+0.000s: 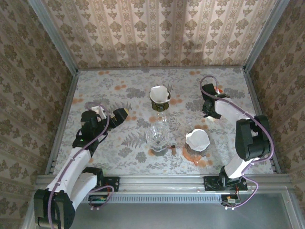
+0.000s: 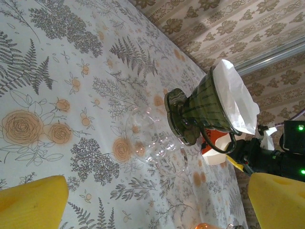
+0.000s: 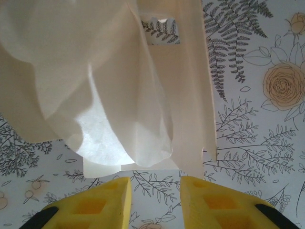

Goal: Place the coffee filter in the dripper

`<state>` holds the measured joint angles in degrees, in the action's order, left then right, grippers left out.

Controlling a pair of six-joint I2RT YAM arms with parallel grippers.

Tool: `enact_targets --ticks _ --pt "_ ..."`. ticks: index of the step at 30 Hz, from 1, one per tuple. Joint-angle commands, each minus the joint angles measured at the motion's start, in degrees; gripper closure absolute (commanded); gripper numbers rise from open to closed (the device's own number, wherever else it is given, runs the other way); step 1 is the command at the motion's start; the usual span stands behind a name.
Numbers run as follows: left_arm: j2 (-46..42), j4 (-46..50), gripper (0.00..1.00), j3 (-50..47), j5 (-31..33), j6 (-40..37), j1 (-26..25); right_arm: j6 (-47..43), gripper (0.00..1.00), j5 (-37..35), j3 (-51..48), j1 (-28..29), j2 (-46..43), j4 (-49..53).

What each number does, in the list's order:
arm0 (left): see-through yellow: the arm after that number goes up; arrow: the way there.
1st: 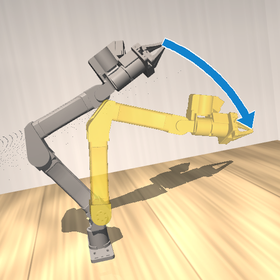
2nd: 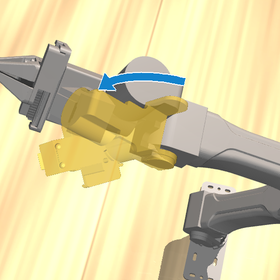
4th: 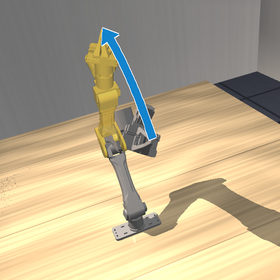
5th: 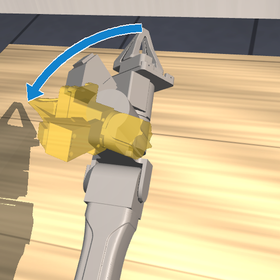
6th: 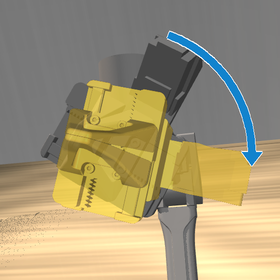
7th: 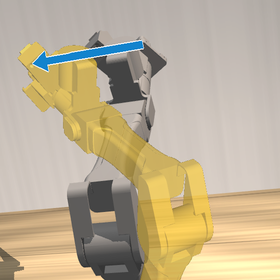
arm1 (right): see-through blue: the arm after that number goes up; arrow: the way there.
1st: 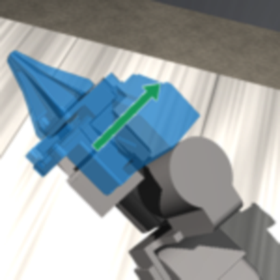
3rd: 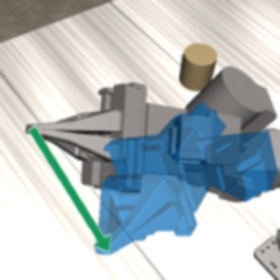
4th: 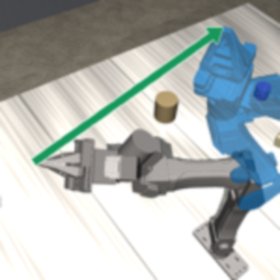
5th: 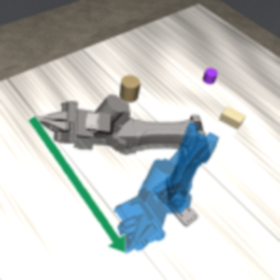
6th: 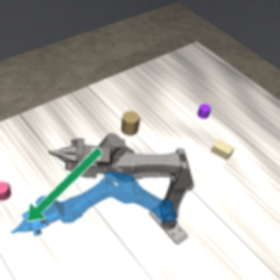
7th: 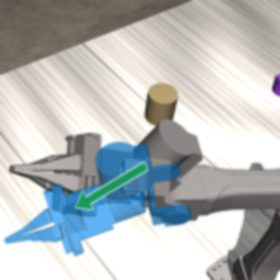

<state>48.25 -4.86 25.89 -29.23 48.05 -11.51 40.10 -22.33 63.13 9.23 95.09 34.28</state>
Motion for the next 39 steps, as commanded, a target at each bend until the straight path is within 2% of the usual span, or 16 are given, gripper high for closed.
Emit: enact_targets --ticks 1,21,25,28,29,30,34,39 --pt "-1.0 -1.2 0.01 -0.7 -0.9 0.6 0.5 2.0 0.66 -1.5 -0.4 -0.5 1.0 -0.6" --pt "-0.9 -1.2 0.01 -0.7 -0.9 1.1 0.6 2.4 0.7 -3.0 -1.4 -1.7 4.1 -6.2" --pt "-0.9 -1.5 0.01 -0.9 -0.7 1.3 0.6 2.0 0.78 -4.0 -1.5 -1.7 4.5 -6.5" --pt "-0.7 -1.6 0.01 -0.9 -0.8 1.3 0.6 1.3 0.9 -4.0 -1.8 -1.7 4.8 -6.8" --pt "-0.7 -1.5 0.01 -0.9 -0.8 1.3 0.6 1.1 0.97 -3.9 -2.1 -1.7 4.6 -7.0" --pt "-0.7 -1.4 0.01 -1.0 -0.8 1.3 0.6 1.0 1.0 -3.7 -2.5 -1.7 3.8 -7.3" --pt "-0.9 -1.2 0.01 -0.8 -1.0 1.3 0.6 -0.5 1.0 -3.8 -4.6 -0.6 -2.9 -7.9" --pt "-1.2 -1.2 0.01 -0.1 -1.4 1.3 0.7 -1.9 1.0 -3.9 -6.5 1.2 -14.6 -4.1"
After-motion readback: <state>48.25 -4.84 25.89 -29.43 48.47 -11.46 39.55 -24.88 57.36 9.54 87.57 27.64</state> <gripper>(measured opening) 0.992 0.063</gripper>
